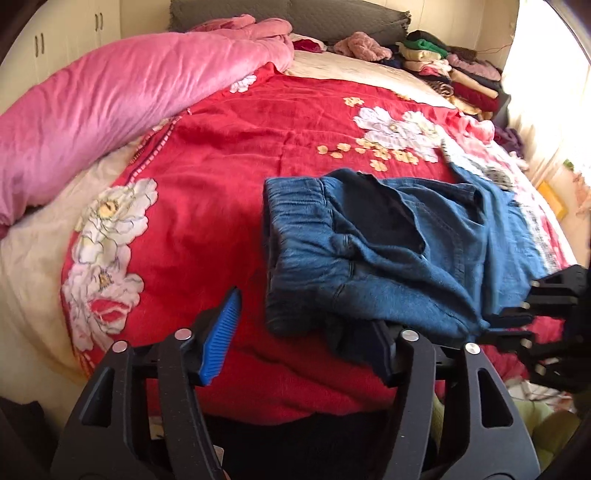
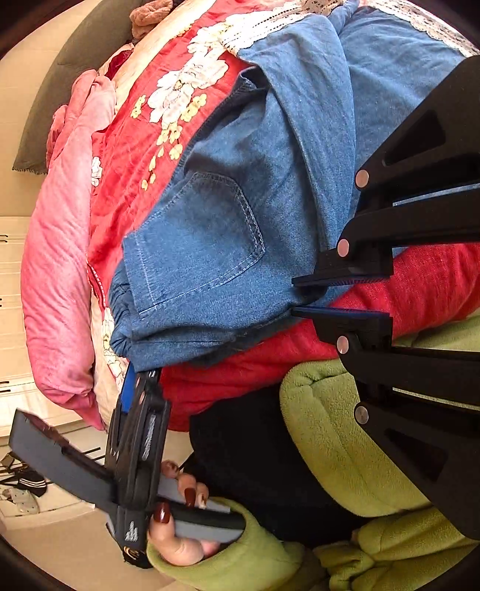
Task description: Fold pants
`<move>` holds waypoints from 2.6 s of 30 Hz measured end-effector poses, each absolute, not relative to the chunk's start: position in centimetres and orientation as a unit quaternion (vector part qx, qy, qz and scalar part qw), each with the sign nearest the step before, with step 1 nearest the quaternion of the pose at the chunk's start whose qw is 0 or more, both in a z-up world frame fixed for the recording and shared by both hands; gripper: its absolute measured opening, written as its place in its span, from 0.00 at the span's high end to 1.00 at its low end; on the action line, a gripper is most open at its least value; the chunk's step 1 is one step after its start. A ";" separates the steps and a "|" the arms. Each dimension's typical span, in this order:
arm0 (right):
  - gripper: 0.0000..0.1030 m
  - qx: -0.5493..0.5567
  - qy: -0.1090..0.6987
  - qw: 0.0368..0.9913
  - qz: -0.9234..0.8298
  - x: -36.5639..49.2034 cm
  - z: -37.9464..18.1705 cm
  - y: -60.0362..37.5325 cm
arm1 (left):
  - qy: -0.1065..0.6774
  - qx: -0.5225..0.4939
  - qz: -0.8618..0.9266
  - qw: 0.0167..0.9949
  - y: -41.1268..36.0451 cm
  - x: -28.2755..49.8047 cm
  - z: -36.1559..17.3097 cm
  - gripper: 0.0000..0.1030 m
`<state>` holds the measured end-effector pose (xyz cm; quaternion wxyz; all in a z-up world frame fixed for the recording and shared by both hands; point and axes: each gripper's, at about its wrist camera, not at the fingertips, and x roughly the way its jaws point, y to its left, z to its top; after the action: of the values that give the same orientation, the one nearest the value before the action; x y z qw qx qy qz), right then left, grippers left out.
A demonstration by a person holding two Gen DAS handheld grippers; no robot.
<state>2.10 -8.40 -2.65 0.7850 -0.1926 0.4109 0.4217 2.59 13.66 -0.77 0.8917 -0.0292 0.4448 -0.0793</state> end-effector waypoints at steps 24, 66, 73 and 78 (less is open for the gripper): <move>0.73 -0.160 0.459 0.795 0.362 4.3 -4.3 -9.3 | 0.454 0.033 -0.089 0.886 8.6 3.7 -2.2 0.73; 0.54 -0.035 0.496 0.864 0.082 30.8 -4.0 -20.5 | 0.474 0.062 -0.248 0.843 -8.4 8.1 -4.8 0.97; 0.91 -0.012 0.454 0.886 0.093 27.6 -1.0 -24.5 | 0.470 0.047 -0.259 0.843 -7.9 8.1 -4.6 0.97; 0.92 0.026 0.419 0.904 0.085 22.4 2.4 -29.6 | 0.464 0.050 -0.260 0.845 -7.9 7.6 -4.3 0.97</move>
<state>22.42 -29.63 2.35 0.9037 0.0257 0.4190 0.0846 7.63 -7.87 -4.26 0.8451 0.0497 0.4642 -0.2605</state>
